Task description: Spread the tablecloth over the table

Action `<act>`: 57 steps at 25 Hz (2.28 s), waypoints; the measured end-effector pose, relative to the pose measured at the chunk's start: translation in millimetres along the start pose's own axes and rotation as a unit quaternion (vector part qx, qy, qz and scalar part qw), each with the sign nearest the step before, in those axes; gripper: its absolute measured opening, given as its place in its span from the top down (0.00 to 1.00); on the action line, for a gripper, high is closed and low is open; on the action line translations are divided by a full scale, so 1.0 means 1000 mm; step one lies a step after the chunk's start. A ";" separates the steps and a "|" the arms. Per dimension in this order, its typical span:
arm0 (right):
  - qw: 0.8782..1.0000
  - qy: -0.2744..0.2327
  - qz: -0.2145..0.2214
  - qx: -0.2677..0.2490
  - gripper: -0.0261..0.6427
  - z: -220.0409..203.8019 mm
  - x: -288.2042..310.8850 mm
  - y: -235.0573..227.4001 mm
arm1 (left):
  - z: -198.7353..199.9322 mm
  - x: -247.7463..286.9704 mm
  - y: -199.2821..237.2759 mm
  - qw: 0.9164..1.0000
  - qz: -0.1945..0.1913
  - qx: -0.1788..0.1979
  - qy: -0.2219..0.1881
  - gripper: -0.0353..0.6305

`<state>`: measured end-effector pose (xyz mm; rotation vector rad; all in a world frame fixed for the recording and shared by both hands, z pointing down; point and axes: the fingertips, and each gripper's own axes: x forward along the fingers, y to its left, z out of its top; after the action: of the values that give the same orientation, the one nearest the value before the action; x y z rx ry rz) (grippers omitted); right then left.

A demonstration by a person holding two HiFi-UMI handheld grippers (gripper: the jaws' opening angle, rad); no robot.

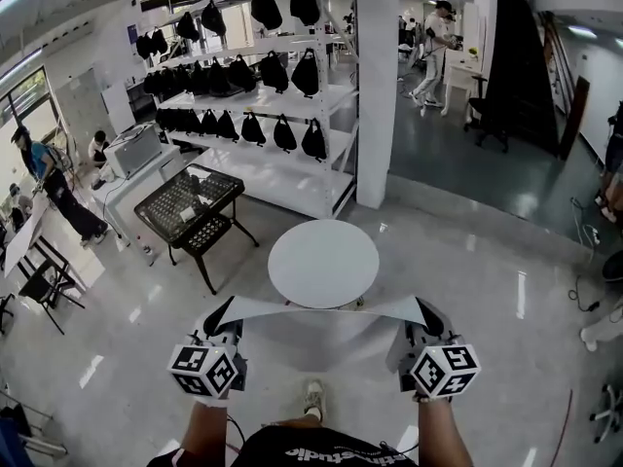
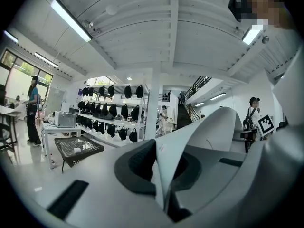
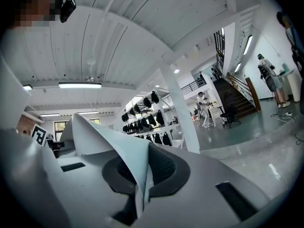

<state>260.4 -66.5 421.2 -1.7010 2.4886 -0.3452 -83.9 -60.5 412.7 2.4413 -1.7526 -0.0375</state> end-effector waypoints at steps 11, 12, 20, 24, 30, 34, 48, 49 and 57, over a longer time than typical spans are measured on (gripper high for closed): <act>1.000 -0.011 -0.016 -0.008 0.92 0.032 0.094 -0.029 | 0.010 0.103 0.043 0.995 -0.045 -0.085 -0.023 0.92; 1.000 -0.011 -0.017 -0.010 0.92 0.036 0.104 -0.031 | 0.013 0.113 0.048 0.994 -0.050 -0.094 -0.025 0.92; 0.999 0.002 -0.029 -0.024 0.92 0.045 0.187 -0.049 | 0.026 0.191 0.088 0.998 -0.047 -0.042 -0.010 0.92; 0.999 0.004 -0.034 -0.034 0.92 0.051 0.227 -0.051 | 0.031 0.226 0.108 0.998 -0.048 -0.029 -0.003 0.92; 0.998 0.002 -0.049 -0.028 0.92 0.056 0.269 -0.055 | 0.035 0.269 0.135 0.998 -0.055 -0.021 0.002 0.92; 0.998 -0.005 -0.062 -0.021 0.92 0.057 0.283 -0.056 | 0.035 0.286 0.145 0.996 -0.077 -0.034 -0.001 0.92; 0.997 -0.001 -0.068 -0.023 0.92 0.054 0.313 -0.066 | 0.030 0.325 0.163 0.992 -0.102 -0.070 0.003 0.92; 0.997 -0.001 -0.069 -0.023 0.92 0.055 0.318 -0.068 | 0.030 0.330 0.165 0.993 -0.099 -0.070 0.004 0.92; 0.998 -0.006 -0.059 -0.032 0.92 0.076 0.369 -0.088 | 0.053 0.383 0.176 0.995 -0.084 -0.058 -0.002 0.92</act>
<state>220.6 -449.1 383.4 -1.8733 2.4217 -0.2662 -131.2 -482.2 404.6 2.4977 -1.4972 -0.1578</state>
